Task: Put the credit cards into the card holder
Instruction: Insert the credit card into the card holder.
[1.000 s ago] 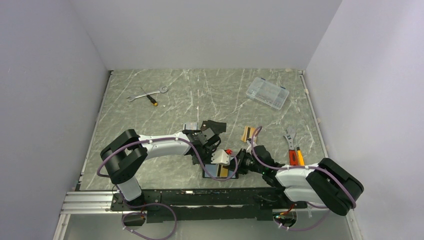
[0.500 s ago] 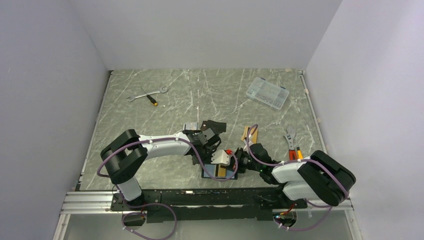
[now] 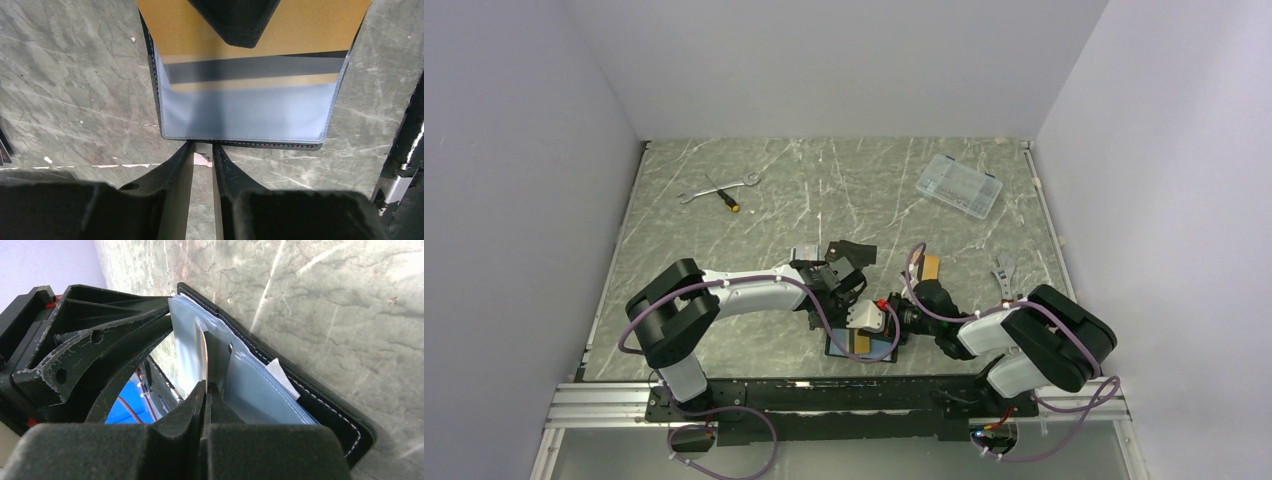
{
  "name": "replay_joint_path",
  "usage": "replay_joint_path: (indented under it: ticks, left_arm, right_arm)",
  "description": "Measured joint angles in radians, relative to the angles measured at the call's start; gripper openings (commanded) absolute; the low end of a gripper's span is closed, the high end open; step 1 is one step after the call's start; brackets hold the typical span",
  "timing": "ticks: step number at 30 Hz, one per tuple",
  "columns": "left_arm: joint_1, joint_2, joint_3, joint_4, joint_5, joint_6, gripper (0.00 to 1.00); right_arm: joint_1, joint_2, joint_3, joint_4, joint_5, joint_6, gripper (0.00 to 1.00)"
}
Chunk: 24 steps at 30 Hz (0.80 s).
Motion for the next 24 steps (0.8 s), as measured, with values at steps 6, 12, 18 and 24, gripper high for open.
replay_joint_path:
  ticks: [6,12,18,24]
  left_arm:
    - [-0.001,0.0,0.0,-0.001,0.0,0.0,0.24]
    - [-0.003,-0.006,-0.008,0.005,0.0,0.0,0.23]
    - [-0.013,-0.021,-0.029,0.026,-0.001,-0.001,0.22]
    - [-0.016,-0.039,-0.054,0.053,-0.008,-0.001,0.21]
  right_arm:
    - [-0.001,0.009,0.008,-0.006,-0.002,0.002,0.0]
    - [0.032,0.008,0.005,0.007,0.054,0.031,0.0]
    - [0.066,0.006,0.005,0.016,0.108,0.045,0.04]
    - [0.079,-0.003,0.033,-0.038,0.126,0.047,0.43]
